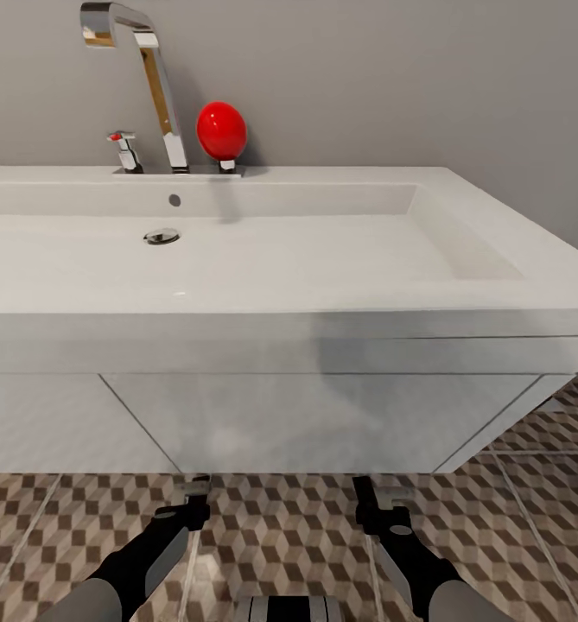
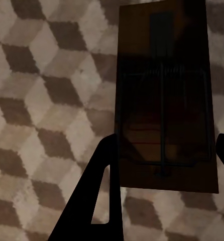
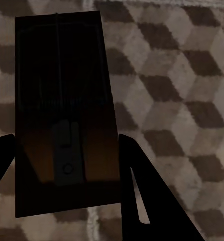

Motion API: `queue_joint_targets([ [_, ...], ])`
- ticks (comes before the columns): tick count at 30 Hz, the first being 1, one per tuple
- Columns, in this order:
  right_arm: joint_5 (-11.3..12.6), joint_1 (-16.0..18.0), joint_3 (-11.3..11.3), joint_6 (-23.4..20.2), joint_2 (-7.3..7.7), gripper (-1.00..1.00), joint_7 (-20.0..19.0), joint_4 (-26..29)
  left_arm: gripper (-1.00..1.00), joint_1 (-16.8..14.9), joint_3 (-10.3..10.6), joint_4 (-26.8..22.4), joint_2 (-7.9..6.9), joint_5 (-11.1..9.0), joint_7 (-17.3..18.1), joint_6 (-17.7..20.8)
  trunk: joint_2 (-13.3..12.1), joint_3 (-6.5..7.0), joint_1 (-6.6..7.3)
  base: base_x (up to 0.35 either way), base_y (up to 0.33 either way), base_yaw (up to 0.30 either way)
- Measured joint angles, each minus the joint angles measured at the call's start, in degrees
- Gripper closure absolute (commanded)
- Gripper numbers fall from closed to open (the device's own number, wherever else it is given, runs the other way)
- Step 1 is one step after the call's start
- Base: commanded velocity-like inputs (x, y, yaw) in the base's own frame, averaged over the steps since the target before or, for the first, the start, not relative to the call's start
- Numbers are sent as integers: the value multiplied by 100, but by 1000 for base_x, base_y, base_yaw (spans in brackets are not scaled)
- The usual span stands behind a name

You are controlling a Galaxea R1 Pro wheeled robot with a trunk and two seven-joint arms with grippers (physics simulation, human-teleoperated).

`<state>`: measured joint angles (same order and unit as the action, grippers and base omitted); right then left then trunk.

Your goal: Take the four mousetraps from the cabinet in the bathroom and place them on the bathroom floor. Make sure all four end up on the same floor surface, and ensure that at least two of them are either under or directly next to the same bathroom sink.

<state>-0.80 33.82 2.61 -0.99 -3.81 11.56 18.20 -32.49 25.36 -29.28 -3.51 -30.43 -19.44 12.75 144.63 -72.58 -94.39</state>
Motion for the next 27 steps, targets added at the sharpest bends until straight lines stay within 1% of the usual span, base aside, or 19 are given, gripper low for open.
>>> queue_joint_targets([
  [5,0,0,0,2,2,100,0,-1,100,0,0,-3,0,1,0,-4,0,0,0,0,0,0],
  [16,1,0,0,6,2,100,1,-1,100,0,0,-1,-1,-6,0,-6,14,-243,-29,0,0,0],
  [27,6,0,0,48,10,100,0,0,100,0,0,-9,0,0,0,-6,15,-244,-28,0,0,0],
])
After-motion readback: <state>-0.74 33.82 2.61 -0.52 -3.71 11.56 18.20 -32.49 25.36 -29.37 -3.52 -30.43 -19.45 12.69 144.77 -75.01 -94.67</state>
